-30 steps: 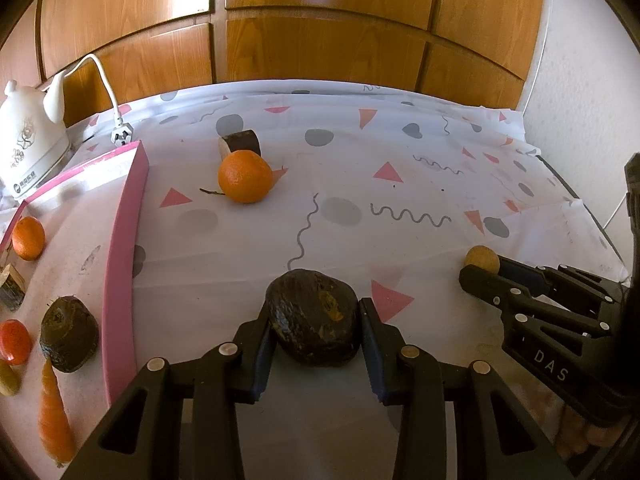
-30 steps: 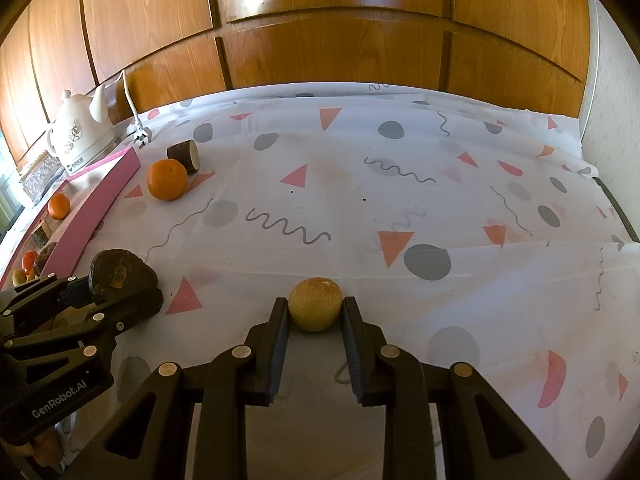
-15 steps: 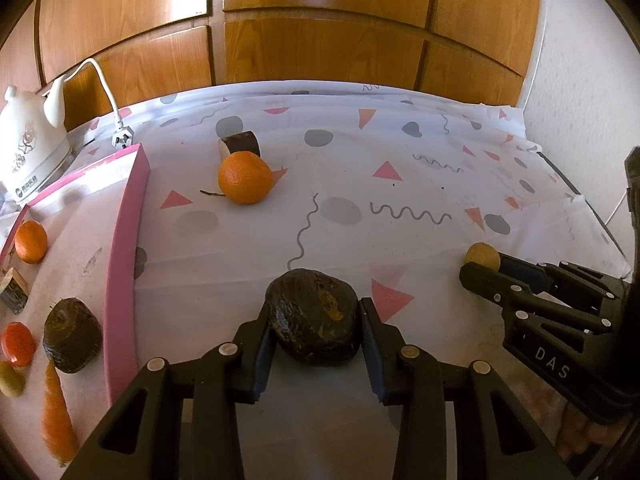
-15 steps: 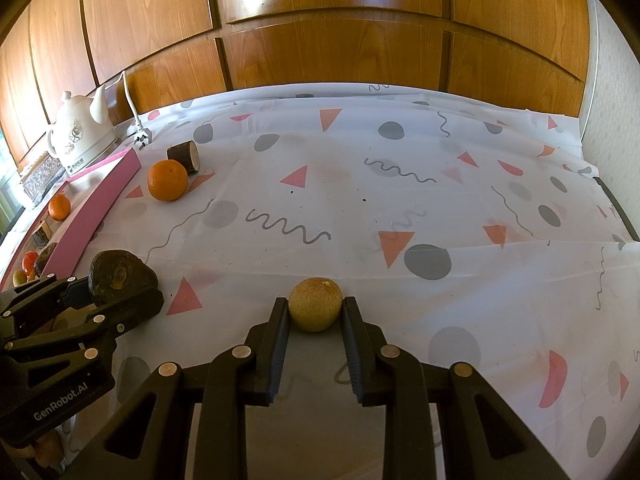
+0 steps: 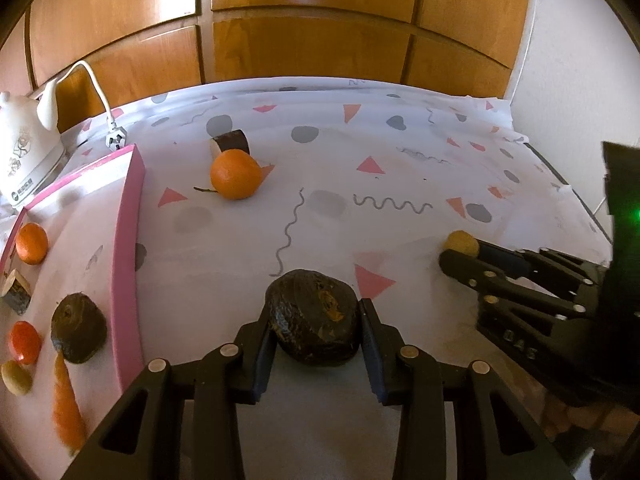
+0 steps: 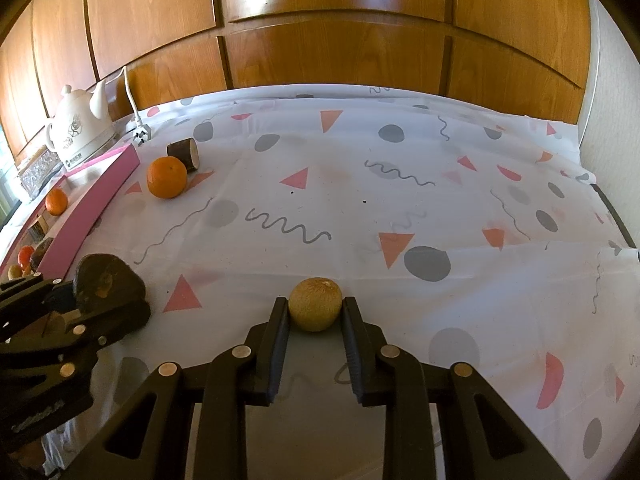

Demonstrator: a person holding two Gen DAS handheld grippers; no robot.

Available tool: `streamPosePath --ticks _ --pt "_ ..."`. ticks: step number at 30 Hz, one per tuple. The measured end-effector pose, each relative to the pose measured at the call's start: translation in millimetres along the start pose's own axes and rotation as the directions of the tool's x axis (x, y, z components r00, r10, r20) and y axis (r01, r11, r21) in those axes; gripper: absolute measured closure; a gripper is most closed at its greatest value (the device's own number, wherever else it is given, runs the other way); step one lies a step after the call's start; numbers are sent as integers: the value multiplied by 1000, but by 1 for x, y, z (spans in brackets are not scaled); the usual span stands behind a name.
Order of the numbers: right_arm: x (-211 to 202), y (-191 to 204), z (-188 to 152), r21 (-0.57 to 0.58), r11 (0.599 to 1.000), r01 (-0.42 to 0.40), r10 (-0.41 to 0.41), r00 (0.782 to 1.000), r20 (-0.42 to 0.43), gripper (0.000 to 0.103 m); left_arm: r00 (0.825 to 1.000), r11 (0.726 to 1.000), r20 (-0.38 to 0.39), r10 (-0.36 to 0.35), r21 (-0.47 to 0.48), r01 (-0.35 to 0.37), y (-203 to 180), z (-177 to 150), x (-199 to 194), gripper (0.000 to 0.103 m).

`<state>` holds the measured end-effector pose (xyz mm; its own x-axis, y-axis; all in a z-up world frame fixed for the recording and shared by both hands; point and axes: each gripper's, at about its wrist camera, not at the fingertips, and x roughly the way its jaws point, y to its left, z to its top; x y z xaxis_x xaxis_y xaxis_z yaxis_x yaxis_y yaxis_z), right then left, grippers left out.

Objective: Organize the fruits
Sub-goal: 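Grasp the dark round fruit with the left gripper while the right gripper holds the lime, then place the dark fruit and lime into the tray, opening both grippers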

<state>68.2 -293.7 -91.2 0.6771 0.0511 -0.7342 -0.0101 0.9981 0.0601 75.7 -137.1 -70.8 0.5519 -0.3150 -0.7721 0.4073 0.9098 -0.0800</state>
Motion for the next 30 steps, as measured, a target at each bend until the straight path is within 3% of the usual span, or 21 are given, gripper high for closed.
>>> streamPosePath --ticks 12,18,21,30 --pt "0 2 -1 -12 1000 20 -20 1000 2 77 998 998 64 -11 -58 15 17 6 -45 64" --pt "0 7 -1 -25 999 40 -40 999 1 77 996 992 92 10 -130 2 47 9 -67 64" --pt "0 8 -1 -29 998 47 -47 999 1 77 994 977 99 38 -210 -16 77 11 -76 64" --pt "0 8 -1 -33 998 51 -51 999 2 77 987 893 88 134 -442 -82 176 -1 -90 64"
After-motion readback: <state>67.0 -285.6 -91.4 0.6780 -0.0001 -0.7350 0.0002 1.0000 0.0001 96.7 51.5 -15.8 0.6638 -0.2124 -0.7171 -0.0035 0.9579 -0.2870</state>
